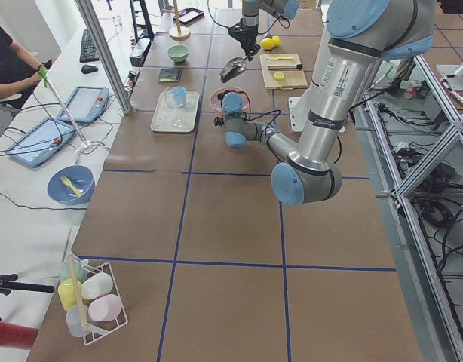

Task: Put ice in cup with scoop
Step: 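Swing the right arm over and dip the scoop into the ice cubes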

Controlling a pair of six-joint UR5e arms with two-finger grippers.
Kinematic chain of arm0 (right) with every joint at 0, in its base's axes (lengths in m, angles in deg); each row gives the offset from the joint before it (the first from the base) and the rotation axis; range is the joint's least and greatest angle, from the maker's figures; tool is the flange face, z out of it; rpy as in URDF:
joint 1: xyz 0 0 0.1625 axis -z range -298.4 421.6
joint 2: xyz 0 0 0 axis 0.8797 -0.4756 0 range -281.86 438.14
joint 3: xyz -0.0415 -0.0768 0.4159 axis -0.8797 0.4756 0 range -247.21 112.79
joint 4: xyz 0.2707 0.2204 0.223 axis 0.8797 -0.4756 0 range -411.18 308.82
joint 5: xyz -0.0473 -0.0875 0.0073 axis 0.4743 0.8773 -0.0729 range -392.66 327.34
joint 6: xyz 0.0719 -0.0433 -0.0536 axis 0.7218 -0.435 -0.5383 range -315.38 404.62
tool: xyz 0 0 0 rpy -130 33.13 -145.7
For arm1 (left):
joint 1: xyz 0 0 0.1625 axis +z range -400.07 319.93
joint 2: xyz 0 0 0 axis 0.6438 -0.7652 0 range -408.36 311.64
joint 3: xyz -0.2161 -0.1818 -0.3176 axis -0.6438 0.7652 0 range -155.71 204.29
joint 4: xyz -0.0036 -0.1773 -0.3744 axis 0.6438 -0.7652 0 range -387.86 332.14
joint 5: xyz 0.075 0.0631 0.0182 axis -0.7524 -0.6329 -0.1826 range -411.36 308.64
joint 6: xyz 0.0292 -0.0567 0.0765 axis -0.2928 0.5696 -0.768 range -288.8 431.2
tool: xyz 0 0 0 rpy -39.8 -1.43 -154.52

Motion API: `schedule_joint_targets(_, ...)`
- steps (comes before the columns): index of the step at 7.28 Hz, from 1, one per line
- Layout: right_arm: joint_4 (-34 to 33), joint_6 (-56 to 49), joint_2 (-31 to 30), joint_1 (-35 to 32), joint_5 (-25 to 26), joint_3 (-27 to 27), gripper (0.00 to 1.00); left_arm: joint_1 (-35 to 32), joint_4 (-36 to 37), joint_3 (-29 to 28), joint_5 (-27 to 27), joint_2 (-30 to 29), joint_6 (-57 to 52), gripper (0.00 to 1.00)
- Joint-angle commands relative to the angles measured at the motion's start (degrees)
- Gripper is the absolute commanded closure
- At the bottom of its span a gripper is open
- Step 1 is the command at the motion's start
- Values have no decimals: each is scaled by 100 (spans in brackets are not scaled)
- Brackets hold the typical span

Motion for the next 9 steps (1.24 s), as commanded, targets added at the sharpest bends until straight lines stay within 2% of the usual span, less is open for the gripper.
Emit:
schedule_joint_targets(1,-1500,-1274,1338,-2,344,1168,100,1,-3,0,9,8,2,0)
schedule_joint_targets(2,-1827,-1635,1796,-2,344,2018,100,1,-3,-9,0,8,2,0)
schedule_joint_targets(3,-2143,-2039,2105,-2,414,2462,100,1,-3,-9,0,8,2,0)
schedule_joint_targets(5,-2664,-2200,2144,68,739,2597,100,1,-3,-9,-26,8,2,0)
schedule_joint_targets(9,-2595,-2386,2196,314,749,3020,100,10,-3,-26,-35,8,11,0)
